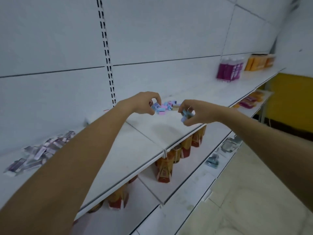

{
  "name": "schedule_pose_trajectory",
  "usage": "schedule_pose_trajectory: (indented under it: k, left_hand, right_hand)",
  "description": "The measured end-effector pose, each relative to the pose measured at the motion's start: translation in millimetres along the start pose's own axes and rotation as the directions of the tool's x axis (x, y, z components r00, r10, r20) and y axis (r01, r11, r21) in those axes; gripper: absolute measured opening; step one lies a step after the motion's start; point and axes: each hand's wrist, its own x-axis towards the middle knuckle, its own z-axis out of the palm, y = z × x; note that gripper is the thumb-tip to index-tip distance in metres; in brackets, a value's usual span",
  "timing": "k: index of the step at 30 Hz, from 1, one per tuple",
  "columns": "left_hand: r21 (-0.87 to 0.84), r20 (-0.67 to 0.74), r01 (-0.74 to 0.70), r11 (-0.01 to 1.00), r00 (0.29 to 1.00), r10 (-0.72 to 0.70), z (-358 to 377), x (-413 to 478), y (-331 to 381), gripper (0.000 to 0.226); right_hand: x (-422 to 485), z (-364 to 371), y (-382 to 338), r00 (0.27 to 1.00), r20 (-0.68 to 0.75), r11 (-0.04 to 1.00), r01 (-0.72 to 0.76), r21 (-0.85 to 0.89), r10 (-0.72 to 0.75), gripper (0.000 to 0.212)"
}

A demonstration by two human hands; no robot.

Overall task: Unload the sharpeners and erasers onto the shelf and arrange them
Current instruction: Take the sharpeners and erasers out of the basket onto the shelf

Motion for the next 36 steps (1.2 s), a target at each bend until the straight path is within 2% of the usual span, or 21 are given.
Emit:
schedule_pose_trajectory:
  k: [4, 9, 14, 19, 21, 25, 30, 36]
  left_hand:
    - [-0.019, 0.014, -0.019, 1.000, 1.000, 0.019, 22.7, 61.7, 1.5, 0.030]
    - [0.044, 0.074, 0.026, 0.999, 0.997, -0.030, 48.5, 106.3, 3.4, 0.039]
    - [0.012, 0.043, 0.120, 0.993, 0.992, -0.120, 64.8, 125.8, -10.1, 0.039]
    - [-0.117, -0.011, 0.246, 0.962, 0.968, -0.249, 72.7, 121.1, -12.5, 0.045]
    - [-0.075, -0.009, 0.288, 0.955, 0.957, -0.289, 81.8, 121.8, -16.3, 0.048]
    - [0.118, -0.011, 0.468, 0.876, 0.883, -0.470, 104.6, 117.9, -25.4, 0.051]
    - [0.237, -0.022, 0.569, 0.788, 0.814, -0.581, 108.2, 112.6, -19.9, 0.051]
    - [0.236, -0.101, 0.591, 0.771, 0.804, -0.586, 102.4, 96.3, -15.3, 0.050]
  right_hand:
    - [28.3, -8.6, 40.4, 0.999, -0.022, 1.000, -0.027, -0.003, 0.026, 0.034]
    - [70.5, -6.4, 82.1, 1.000, 0.010, 1.000, 0.026, -0.014, -0.026, 0.033]
    - [119.7, -1.4, 105.1, 0.984, 0.020, 0.984, 0.175, 0.026, -0.176, 0.039]
    - [158.9, 5.9, 118.5, 0.928, 0.087, 0.931, 0.357, 0.068, -0.362, 0.046]
    - [167.2, 8.6, 123.1, 0.906, 0.098, 0.910, 0.404, 0.091, -0.412, 0.045]
    - [180.8, 19.3, 138.6, 0.859, 0.150, 0.867, 0.498, -0.017, -0.490, 0.050]
    - [186.7, 23.9, 150.0, 0.842, 0.228, 0.857, 0.512, -0.058, -0.488, 0.059]
    - [184.2, 17.1, 144.3, 0.786, 0.228, 0.768, 0.614, -0.183, -0.575, 0.058]
